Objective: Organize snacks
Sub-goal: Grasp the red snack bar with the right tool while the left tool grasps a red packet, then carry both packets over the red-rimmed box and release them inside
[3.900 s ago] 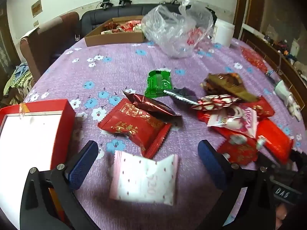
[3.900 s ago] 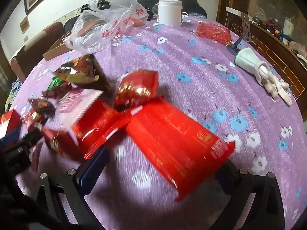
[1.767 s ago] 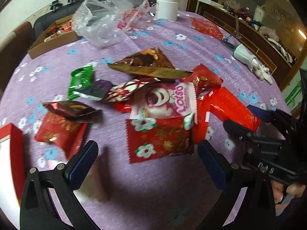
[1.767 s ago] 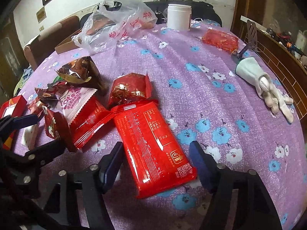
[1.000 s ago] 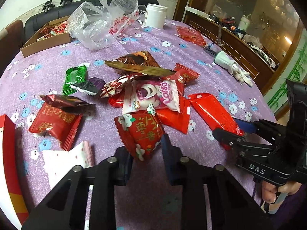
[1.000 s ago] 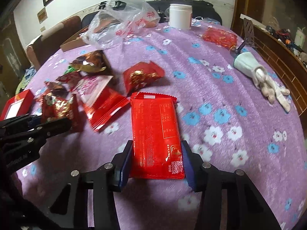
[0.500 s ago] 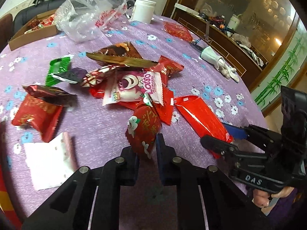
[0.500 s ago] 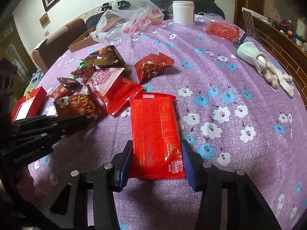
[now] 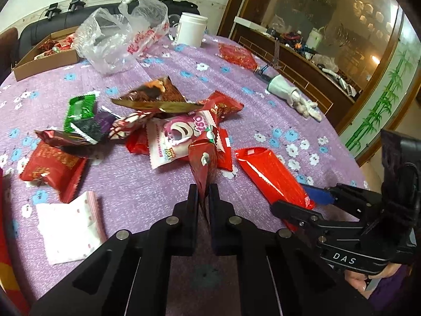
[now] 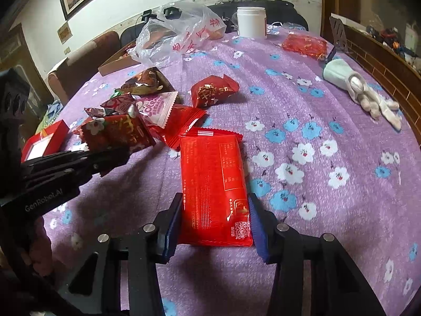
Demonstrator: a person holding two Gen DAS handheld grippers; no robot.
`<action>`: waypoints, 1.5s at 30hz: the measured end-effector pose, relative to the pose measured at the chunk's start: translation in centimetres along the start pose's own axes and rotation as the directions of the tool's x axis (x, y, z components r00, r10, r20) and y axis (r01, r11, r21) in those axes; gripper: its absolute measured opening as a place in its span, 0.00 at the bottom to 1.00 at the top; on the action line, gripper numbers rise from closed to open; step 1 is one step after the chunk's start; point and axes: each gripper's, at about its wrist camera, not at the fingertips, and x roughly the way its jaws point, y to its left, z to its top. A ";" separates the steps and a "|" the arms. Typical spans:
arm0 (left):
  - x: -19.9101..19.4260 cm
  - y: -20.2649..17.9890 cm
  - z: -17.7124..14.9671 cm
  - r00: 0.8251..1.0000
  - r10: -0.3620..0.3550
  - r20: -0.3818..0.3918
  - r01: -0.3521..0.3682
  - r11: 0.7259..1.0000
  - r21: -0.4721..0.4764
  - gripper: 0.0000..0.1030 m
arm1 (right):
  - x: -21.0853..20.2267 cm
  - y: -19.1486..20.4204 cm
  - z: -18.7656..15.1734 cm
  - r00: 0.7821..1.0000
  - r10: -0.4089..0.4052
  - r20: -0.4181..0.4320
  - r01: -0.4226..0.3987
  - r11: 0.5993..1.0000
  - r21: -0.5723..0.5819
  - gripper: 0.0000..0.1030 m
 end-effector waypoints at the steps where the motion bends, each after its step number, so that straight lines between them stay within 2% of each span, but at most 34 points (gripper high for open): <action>1: -0.4 0.0 0.0 1.000 0.002 0.007 -0.002 1.000 0.000 0.05 | -0.1 0.0 0.0 1.000 0.011 -0.003 -0.011 1.000 0.002 0.47; 6: -3.7 0.2 -0.9 0.998 0.001 0.059 0.000 1.000 -0.017 0.05 | -1.3 1.1 -0.4 0.997 0.073 -0.004 -0.073 0.997 0.002 0.47; 13: -9.8 1.5 -4.1 0.987 0.100 0.127 -0.091 0.993 -0.076 0.05 | -3.5 4.6 -0.4 0.984 0.176 0.007 -0.175 0.983 -0.056 0.46; 19: -14.2 3.6 -7.3 0.972 0.174 0.158 -0.150 0.976 -0.155 0.05 | -3.7 9.8 -0.3 0.971 0.240 -0.004 -0.238 0.960 -0.150 0.46; 28: -18.2 6.8 -10.0 0.928 0.312 0.203 -0.265 0.937 -0.229 0.05 | -3.9 17.9 0.0 0.932 0.363 -0.014 -0.355 0.902 -0.245 0.46; 32: -19.4 9.4 -10.9 0.903 0.382 0.195 -0.318 0.902 -0.293 0.05 | -3.5 21.2 0.1 0.910 0.411 -0.044 -0.408 0.874 -0.264 0.46; 37: -20.6 12.6 -12.1 0.863 0.472 0.177 -0.391 0.848 -0.357 0.05 | -2.5 25.8 0.0 0.899 0.428 -0.090 -0.434 0.846 -0.309 0.46; 45: -20.8 16.3 -13.3 0.821 0.556 0.131 -0.468 0.786 -0.404 0.05 | -1.4 31.5 -0.1 0.886 0.440 -0.147 -0.461 0.803 -0.377 0.46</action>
